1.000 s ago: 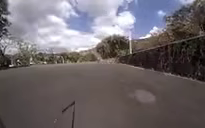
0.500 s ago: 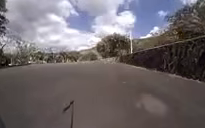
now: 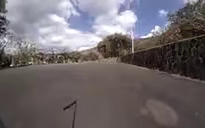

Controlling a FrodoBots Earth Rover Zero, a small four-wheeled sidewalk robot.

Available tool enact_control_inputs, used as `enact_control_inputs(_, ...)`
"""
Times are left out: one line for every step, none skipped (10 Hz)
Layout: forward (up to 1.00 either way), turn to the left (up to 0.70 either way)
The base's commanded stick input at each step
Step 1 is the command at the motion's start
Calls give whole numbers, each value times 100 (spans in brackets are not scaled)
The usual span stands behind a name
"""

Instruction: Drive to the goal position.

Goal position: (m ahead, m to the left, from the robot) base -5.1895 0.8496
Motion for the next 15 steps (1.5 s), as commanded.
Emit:
enact_control_inputs(0,70)
enact_control_inputs(0,70)
enact_control_inputs(0,70)
enact_control_inputs(0,70)
enact_control_inputs(0,70)
enact_control_inputs(0,70)
enact_control_inputs(0,70)
enact_control_inputs(0,70)
enact_control_inputs(0,70)
enact_control_inputs(0,70)
enact_control_inputs(0,70)
enact_control_inputs(0,70)
enact_control_inputs(0,70)
enact_control_inputs(0,70)
enact_control_inputs(0,70)
